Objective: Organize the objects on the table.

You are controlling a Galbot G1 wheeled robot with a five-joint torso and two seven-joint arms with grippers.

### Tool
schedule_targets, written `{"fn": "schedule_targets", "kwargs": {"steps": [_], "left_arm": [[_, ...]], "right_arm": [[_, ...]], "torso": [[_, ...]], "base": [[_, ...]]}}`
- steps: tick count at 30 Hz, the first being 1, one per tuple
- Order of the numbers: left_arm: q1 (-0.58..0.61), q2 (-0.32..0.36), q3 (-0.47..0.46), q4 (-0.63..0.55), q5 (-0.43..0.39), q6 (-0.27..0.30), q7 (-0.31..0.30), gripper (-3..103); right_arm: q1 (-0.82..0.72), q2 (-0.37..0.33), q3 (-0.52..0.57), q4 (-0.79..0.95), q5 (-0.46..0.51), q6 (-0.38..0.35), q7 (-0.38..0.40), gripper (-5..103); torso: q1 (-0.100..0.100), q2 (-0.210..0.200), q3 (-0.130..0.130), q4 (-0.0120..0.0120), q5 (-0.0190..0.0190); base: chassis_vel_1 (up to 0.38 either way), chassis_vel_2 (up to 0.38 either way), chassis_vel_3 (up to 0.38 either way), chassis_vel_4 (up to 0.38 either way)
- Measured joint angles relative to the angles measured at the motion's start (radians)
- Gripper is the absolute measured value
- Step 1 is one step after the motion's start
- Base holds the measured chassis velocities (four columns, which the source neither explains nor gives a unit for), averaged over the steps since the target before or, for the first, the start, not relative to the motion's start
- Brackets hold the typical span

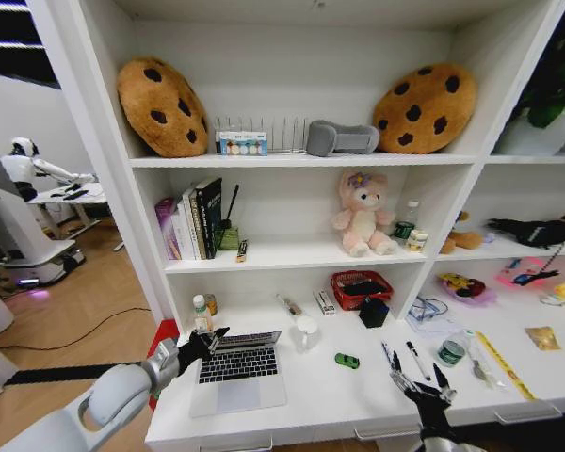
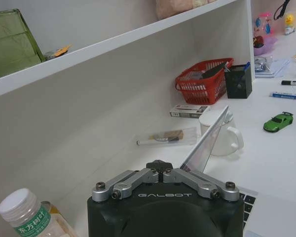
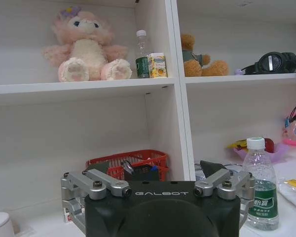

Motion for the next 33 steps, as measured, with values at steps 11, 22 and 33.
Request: {"fn": "schedule_targets", "kwargs": {"steps": [11,22,33], "left_arm": [[-0.018,0.065,0.039,0.000,0.054,0.002,0.057,0],[0.050,0.113,0.045,-0.041,0.146,0.008,0.182,0],[0.123,0.077,0.173,-0.032,0.304,-0.003,0.230,0]], "right_arm": [[0.001,0.009,-0.009,-0.015,0.000,0.016,-0.010,100],[0.001,0.005,0.008,-0.036,0.019,0.036,-0.014,100],[-0.007,0.001,0.033,-0.042,0.040,0.047,-0.014,100]], "torso": [[0.000,0.000,0.000,0.0000,0.0001],[0.000,0.000,0.000,0.0001,0.0001],[0.000,0.000,0.000,0.0002,0.0001]], "base": [[0.000,0.000,0.000,0.000],[0.000,0.000,0.000,0.000],[0.000,0.000,0.000,0.000]]}}
